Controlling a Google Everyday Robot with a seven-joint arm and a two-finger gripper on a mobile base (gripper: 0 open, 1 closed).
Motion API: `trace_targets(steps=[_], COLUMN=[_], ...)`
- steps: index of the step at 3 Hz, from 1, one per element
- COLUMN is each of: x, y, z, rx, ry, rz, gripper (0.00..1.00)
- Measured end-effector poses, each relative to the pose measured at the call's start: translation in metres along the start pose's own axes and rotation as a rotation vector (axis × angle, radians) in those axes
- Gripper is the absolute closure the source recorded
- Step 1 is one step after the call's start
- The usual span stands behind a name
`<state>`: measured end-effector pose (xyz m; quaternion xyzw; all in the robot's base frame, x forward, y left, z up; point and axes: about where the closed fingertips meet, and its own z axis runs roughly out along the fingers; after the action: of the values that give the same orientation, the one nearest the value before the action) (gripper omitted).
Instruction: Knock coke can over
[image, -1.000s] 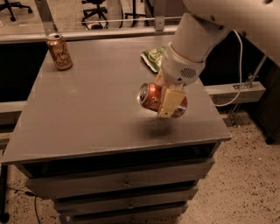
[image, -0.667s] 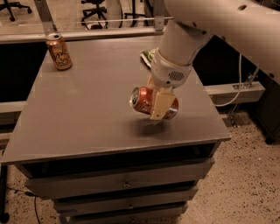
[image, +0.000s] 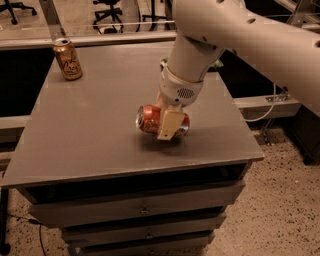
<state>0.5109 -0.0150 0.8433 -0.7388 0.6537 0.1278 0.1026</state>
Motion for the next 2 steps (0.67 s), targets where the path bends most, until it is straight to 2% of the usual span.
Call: trace_targets(steps=[1, 2], x=[-0.0035, -0.0035], y=[0.0007, 0.0022], z=[0.0071, 0.0083], rx=[-0.013, -0.016], ry=[-0.013, -0.015], rz=[0.006, 0.008], gripper=[0.04, 0.00])
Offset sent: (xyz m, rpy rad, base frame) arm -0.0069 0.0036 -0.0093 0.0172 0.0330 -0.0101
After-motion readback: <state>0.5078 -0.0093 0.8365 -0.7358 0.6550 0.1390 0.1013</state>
